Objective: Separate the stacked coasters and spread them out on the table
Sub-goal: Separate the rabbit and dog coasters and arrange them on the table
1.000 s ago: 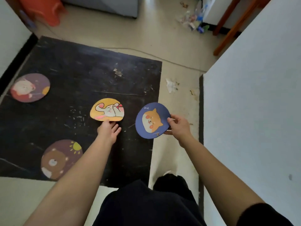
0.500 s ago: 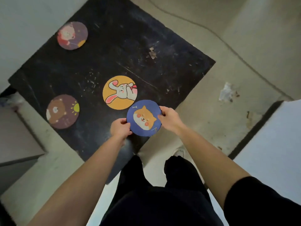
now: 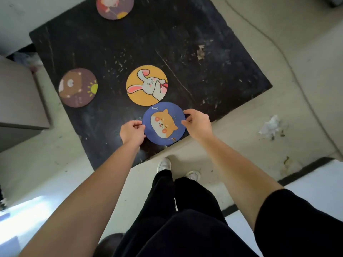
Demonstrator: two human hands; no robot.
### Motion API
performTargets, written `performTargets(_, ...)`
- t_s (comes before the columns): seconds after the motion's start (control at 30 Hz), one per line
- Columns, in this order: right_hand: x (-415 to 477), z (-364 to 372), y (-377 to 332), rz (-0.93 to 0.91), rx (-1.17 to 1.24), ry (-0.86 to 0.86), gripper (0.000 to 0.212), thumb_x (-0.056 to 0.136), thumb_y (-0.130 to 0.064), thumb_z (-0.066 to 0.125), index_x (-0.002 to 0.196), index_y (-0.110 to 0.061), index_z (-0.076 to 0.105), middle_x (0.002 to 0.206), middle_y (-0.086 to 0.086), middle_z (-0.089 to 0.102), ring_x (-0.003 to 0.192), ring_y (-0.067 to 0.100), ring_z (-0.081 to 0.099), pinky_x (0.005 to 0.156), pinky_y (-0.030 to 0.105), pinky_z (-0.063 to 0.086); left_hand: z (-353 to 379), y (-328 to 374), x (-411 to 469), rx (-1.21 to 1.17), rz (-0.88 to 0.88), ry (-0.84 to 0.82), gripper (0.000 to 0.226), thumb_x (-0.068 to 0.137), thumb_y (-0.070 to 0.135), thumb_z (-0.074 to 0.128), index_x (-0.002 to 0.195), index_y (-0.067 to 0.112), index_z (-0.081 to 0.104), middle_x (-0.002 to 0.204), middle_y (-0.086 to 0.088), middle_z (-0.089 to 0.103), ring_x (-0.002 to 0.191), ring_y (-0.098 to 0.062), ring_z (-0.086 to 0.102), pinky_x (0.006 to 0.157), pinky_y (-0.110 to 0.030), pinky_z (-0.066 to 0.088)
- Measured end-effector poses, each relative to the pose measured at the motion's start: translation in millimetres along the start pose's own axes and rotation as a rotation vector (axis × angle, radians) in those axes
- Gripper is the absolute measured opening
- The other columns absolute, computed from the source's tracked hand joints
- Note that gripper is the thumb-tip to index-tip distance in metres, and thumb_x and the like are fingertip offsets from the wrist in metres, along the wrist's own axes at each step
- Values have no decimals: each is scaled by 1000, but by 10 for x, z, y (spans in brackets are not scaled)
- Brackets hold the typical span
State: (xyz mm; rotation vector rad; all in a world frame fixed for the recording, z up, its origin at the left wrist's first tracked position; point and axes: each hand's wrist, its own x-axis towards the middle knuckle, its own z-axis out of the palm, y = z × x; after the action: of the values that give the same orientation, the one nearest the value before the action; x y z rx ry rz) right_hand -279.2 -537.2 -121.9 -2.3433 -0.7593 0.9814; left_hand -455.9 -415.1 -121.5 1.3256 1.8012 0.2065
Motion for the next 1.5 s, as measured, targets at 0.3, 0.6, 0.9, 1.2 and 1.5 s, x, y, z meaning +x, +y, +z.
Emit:
performTargets(0.3,32,47,88,-37,-44,29,46,91,-27,68,136,-23,59,102,1,52,75,11,54,83,26,48,-7,-74,32,58,41,6,18,88,11,71,105,7,73,86,-2,68,60,-9,64,79,-39,61)
performTargets(0.6,32,-89,-95,-3,-126,-66,47,93,-28,65,139,-24,55,125,8,56,102,21,63,87,28,50,-71,26,53,0,-46,-68,14,87,6,71,102,5,72,91,-8,70,75,-21,69,67,-31,59)
performTargets(0.9,87,-94,-90,79,-33,35,41,95,-20,62,135,-23,58,113,0,56,79,10,58,78,17,42,43,109,-17,-63,-103,-99,13,88,6,70,101,5,70,90,-9,71,79,-23,71,69,-32,61)
performTargets(1.2,126,-189,-18,81,-35,32,39,93,-20,62,132,-24,60,103,-4,55,80,11,59,77,20,48,133,143,-69,-52,-133,-121,13,87,6,71,100,5,71,88,-8,70,75,-18,70,68,-31,61)
performTargets(1.5,483,-391,-344,184,81,-47,44,96,-17,56,140,-22,52,134,2,60,115,21,61,83,23,45,-16,493,239,-224,-179,-31,14,88,11,56,89,16,69,85,-5,64,75,-25,61,77,-35,55)
